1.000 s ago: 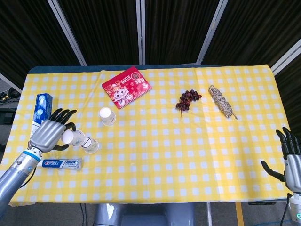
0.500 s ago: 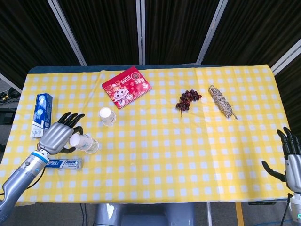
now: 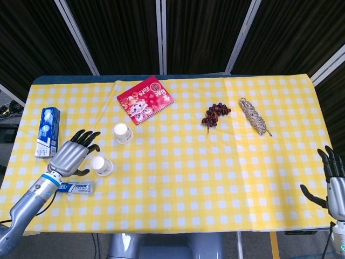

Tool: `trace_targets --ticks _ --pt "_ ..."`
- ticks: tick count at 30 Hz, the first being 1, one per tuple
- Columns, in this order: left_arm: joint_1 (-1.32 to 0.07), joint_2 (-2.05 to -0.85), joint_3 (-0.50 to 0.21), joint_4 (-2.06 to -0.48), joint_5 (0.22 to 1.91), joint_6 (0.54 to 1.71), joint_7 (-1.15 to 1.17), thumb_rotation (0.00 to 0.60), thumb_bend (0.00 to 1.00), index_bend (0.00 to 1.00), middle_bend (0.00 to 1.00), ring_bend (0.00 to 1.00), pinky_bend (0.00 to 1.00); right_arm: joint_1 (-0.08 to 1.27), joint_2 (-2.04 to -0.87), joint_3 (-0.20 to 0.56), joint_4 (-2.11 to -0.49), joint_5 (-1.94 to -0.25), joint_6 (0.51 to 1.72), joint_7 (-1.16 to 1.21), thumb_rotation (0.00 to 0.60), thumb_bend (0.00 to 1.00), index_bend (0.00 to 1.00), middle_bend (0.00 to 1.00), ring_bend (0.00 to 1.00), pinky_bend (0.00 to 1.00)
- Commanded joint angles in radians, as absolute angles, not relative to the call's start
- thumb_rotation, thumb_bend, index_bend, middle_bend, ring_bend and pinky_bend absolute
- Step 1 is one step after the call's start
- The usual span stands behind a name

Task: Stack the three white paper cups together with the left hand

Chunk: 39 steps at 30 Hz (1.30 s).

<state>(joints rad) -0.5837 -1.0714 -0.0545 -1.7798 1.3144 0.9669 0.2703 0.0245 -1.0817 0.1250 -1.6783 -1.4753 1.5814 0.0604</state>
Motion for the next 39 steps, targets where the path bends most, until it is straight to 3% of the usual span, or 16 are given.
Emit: trace_targets --ticks 1,7,13,17,24,29,34,39 --pt "-0.58 -1.067 -0.065 -1.787 1.317 0.985 0.254 0.6 0.2 0.11 0.0 0.0 0.0 0.025 -1.081 0.125 -1.679 -1.473 1.578 0.06 0.6 0.11 0.05 0.0 0.0 0.0" --pt "-0.603 -1.065 -0.106 -1.771 1.261 0.984 0.271 0.6 0.19 0.02 0.0 0.0 0.0 0.027 -1.083 0.124 -1.676 -1.468 1.569 0.058 0.6 0.11 0.05 0.0 0.0 0.0" --pt "-0.657 -1.098 -0.147 -1.727 1.143 0.941 0.344 0.6 0.19 0.02 0.0 0.0 0.0 0.032 -1.084 0.127 -1.67 -1.456 1.557 0.059 0.6 0.11 0.05 0.0 0.0 0.0" --pt "-0.711 -1.153 -0.169 -1.66 1.031 0.906 0.422 0.6 0.14 0.02 0.0 0.0 0.0 0.036 -1.087 0.131 -1.661 -1.44 1.544 0.062 0.6 0.11 0.05 0.0 0.0 0.0" --pt "-0.808 -1.262 -0.175 -1.516 0.875 0.836 0.536 0.6 0.12 0.08 0.0 0.0 0.0 0.047 -1.096 0.141 -1.635 -1.396 1.506 0.067 0.6 0.11 0.05 0.0 0.0 0.0" --pt "-0.869 -1.332 -0.176 -1.422 0.808 0.791 0.573 0.6 0.12 0.19 0.0 0.0 0.0 0.051 -1.1 0.147 -1.623 -1.382 1.498 0.068 0.6 0.11 0.05 0.0 0.0 0.0" --pt "-0.923 -1.388 -0.178 -1.355 0.765 0.754 0.587 0.6 0.25 0.21 0.0 0.0 0.0 0.052 -1.101 0.151 -1.615 -1.37 1.493 0.075 0.6 0.11 0.05 0.0 0.0 0.0" --pt "-0.967 -1.426 -0.185 -1.315 0.742 0.735 0.587 0.6 0.25 0.21 0.0 0.0 0.0 0.05 -1.095 0.157 -1.611 -1.358 1.488 0.094 0.6 0.11 0.05 0.0 0.0 0.0"
